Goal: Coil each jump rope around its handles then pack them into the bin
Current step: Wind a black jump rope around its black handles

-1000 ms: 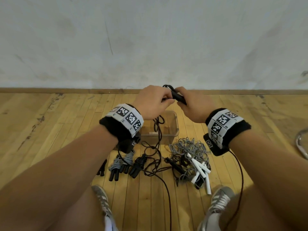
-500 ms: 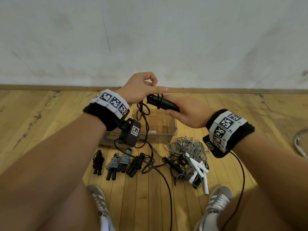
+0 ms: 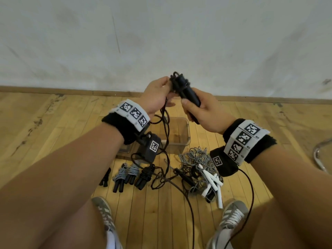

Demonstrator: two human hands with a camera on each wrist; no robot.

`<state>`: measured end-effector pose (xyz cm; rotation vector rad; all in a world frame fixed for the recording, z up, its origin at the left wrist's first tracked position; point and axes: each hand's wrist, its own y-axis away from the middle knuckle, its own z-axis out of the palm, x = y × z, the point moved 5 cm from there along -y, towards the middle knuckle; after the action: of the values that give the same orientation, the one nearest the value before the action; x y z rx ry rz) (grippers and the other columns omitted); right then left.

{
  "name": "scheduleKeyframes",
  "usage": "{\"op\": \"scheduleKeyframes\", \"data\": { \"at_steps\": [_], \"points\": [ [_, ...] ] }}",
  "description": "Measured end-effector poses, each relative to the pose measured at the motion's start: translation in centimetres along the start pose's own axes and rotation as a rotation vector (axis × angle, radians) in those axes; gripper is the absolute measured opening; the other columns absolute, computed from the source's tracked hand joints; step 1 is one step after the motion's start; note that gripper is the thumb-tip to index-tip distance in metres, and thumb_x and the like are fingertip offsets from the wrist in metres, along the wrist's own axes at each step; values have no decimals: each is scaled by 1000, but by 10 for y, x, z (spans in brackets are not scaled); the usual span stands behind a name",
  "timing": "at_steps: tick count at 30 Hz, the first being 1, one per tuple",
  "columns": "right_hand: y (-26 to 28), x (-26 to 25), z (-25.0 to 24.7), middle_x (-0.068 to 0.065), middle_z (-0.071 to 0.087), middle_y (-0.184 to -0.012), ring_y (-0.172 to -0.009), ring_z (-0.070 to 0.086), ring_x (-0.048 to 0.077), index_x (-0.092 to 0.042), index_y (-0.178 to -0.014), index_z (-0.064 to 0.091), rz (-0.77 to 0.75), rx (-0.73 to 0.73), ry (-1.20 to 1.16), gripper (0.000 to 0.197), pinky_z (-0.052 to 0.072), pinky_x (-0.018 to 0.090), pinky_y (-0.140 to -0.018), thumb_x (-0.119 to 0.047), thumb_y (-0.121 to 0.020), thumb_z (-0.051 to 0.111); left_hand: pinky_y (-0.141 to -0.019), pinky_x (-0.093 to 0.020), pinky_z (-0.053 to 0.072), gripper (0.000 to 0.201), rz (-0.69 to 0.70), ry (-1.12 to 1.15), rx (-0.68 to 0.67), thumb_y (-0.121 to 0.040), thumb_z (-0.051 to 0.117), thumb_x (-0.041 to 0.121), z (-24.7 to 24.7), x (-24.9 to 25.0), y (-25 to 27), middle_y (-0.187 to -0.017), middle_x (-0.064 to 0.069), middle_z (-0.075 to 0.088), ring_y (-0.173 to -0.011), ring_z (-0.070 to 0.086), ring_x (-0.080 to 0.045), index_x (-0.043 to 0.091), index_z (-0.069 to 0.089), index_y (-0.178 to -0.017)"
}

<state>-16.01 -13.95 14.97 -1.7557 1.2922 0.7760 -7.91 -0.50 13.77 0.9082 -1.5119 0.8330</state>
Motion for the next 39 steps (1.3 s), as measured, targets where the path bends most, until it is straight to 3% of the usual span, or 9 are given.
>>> {"op": "scheduleKeyframes", "data": {
  "at_steps": [3, 10, 14, 17, 22, 28, 33, 36, 39],
  "points": [
    [-3, 9, -16, 7, 56, -75, -58, 55, 15, -9, -124, 58, 80, 157, 6, 21, 51, 28, -56, -19, -106, 51, -64, -27, 54, 28, 65, -90, 22, -107, 51, 34, 3, 0, 5, -51, 14, 43, -50, 43, -7, 16, 57, -86],
    [-1, 26, -34, 6, 65, -84, -70, 63, 27, -19, -116, 55, 180, 243, 329, 15, 54, 40, -66, -29, -105, 52, -56, -21, 40, 17, 77, -180, 19, -102, 60, 23, 2, 2, 11, -62, 5, 50, -56, 45, -7, 13, 73, -97],
    [-2, 30, -31, -8, 55, -75, -63, 55, 12, -16, -121, 57, 230, 244, 547, 24, 41, 28, -54, -33, -105, 50, -59, -3, 38, 14, 196, -459, 40, -99, 64, 27, 7, 14, 19, -72, 18, 66, -61, 58, 9, 18, 74, -101],
    [-3, 33, -32, -9, 51, -74, -61, 50, 11, -18, -120, 57, 273, 209, 750, 23, 30, 26, -50, -33, -106, 47, -63, -11, 41, 13, 250, -680, 20, -97, 66, 36, 9, 22, 22, -87, 13, 72, -68, 59, 4, 25, 72, -94],
    [-1, 26, -15, -7, 56, -79, -67, 52, 17, -25, -120, 58, 207, -14, 970, 21, 31, 29, -51, -33, -106, 44, -60, -19, 37, 20, 347, -824, -27, -98, 64, 37, 8, 34, 22, -76, 13, 65, -66, 55, -3, 21, 72, -92],
    [6, 18, -1, -16, 50, -74, -63, 47, 5, -26, -119, 59, -21, -216, 829, 18, 27, 21, -54, -30, -105, 50, -59, -10, 31, 23, 268, -722, -86, -101, 59, 37, -2, 25, 8, -72, 13, 58, -61, 48, 5, 19, 73, -93],
    [9, 13, -3, -9, 58, -76, -62, 50, 3, -19, -112, 61, -112, -136, 656, 16, 29, 19, -55, -31, -104, 53, -79, -24, 47, 17, 144, -289, -140, -99, 64, 33, -11, 15, -2, -79, 10, 73, -73, 65, -3, 23, 72, -88],
    [7, 10, -6, -8, 58, -74, -60, 51, 4, -17, -114, 61, -92, -53, 552, 19, 32, 15, -54, -31, -104, 53, -67, -20, 41, 17, 53, -19, -148, -102, 59, 22, -12, 0, -8, -71, 5, 64, -63, 55, -5, 17, 68, -88],
    [2, 8, -16, -5, 59, -74, -61, 54, 6, -20, -115, 59, -40, 92, 402, 16, 43, 21, -56, -30, -104, 55, -57, -23, 27, 23, 22, 87, -153, -108, 47, 19, -4, -7, -8, -59, 7, 49, -53, 36, -7, 10, 68, -105]
  ]
}}
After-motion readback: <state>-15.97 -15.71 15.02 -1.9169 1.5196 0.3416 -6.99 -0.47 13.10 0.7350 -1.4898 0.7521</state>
